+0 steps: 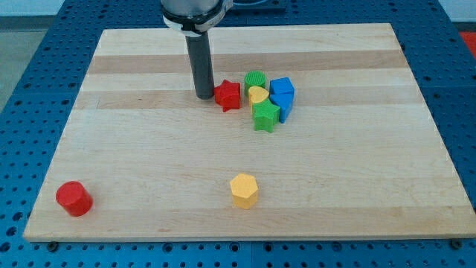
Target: Push the red star into the yellow heart
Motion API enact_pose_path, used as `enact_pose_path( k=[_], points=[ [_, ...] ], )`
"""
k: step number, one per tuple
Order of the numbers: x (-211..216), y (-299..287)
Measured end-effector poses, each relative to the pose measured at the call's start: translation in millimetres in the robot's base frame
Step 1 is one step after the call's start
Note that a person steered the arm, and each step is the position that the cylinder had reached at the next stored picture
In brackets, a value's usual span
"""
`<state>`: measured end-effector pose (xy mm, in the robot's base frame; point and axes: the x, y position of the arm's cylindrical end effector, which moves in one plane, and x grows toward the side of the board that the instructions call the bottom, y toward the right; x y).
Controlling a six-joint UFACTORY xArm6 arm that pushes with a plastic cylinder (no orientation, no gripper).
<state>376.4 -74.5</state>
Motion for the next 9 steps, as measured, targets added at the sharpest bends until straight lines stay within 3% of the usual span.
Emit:
enact_pose_path(
  k=[9],
  points=[
    [-7, 20]
  ],
)
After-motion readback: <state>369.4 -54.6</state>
